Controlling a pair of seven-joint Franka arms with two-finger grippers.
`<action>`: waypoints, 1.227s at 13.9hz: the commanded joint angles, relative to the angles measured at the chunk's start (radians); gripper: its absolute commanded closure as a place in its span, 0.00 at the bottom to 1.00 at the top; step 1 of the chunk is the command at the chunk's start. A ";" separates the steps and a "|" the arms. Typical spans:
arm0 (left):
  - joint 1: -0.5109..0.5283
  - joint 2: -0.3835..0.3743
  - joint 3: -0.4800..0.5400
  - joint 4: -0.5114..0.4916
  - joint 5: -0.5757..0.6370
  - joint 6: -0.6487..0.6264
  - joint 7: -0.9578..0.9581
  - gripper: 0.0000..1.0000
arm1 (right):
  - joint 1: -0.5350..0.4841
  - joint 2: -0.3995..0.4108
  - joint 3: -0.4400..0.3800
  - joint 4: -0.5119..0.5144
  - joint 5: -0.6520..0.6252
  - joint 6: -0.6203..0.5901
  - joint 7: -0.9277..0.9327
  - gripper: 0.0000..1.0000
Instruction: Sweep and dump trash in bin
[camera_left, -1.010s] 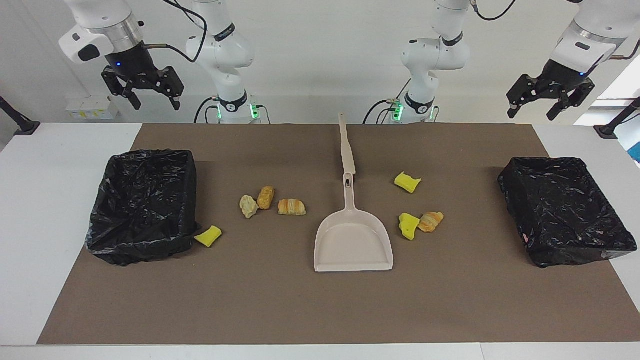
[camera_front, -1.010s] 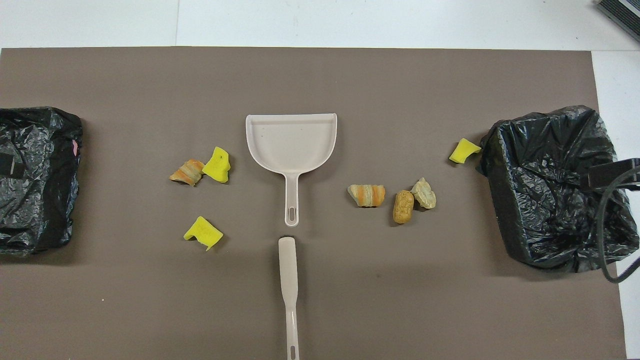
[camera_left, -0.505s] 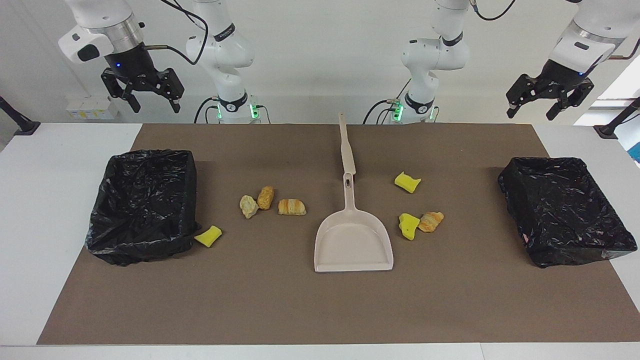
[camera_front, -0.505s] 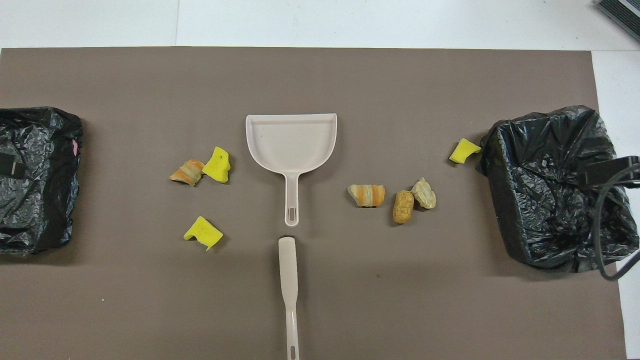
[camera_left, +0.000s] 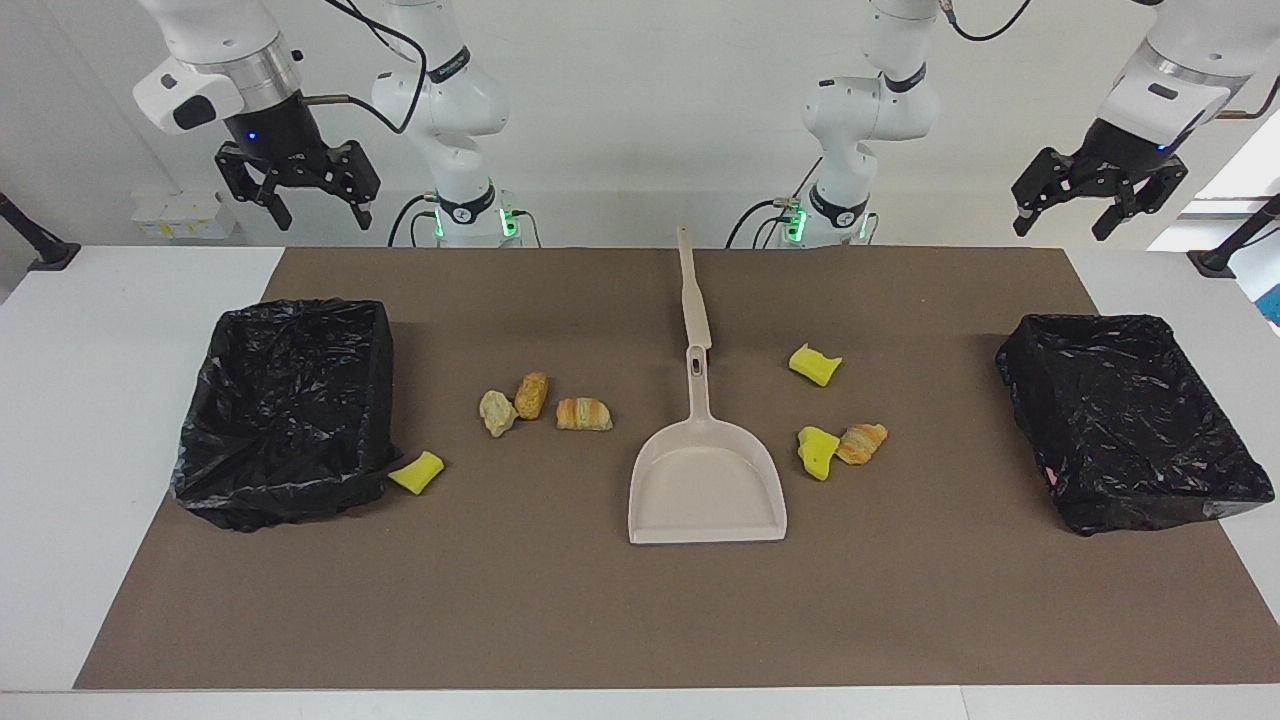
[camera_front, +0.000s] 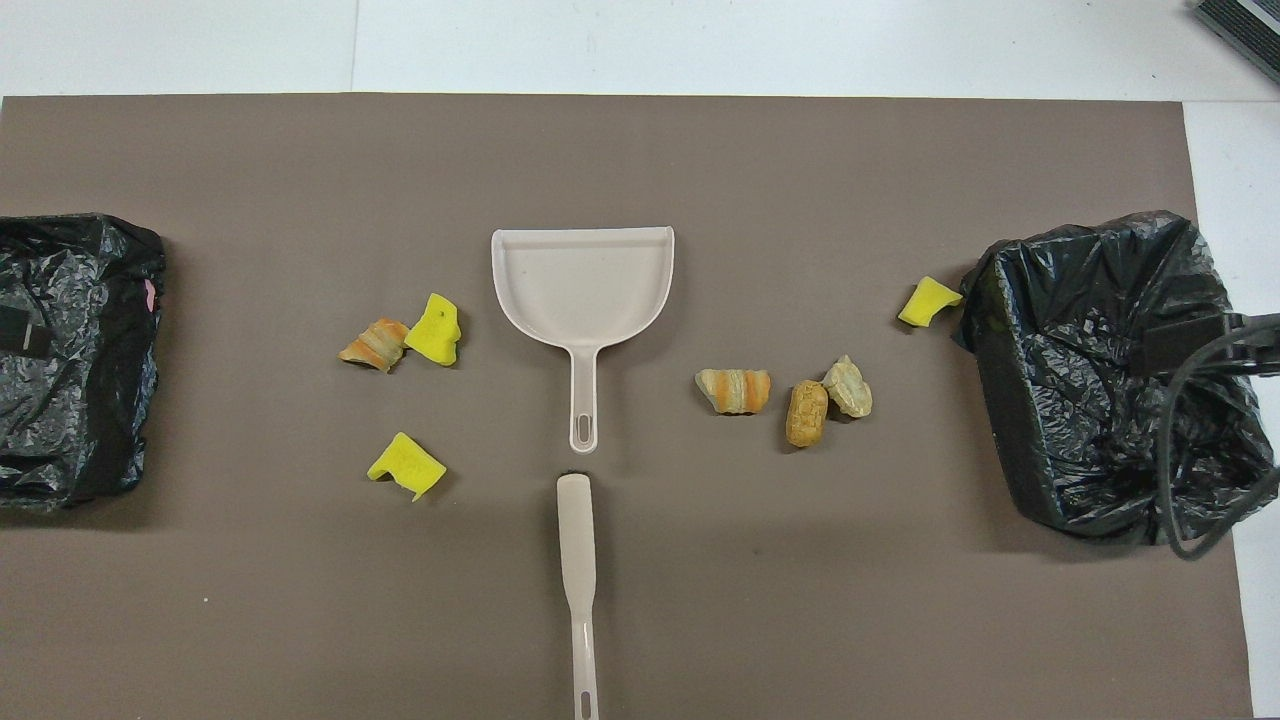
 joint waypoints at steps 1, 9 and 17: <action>-0.002 -0.010 -0.003 -0.001 0.015 -0.008 -0.011 0.00 | -0.004 -0.015 0.001 -0.029 0.015 0.032 0.018 0.00; 0.001 -0.010 -0.003 -0.003 0.014 -0.008 -0.011 0.00 | -0.016 -0.015 -0.001 -0.036 0.015 0.033 0.015 0.00; -0.002 -0.010 -0.003 -0.004 0.014 -0.008 -0.011 0.00 | -0.008 -0.013 -0.001 -0.041 0.015 0.050 0.015 0.00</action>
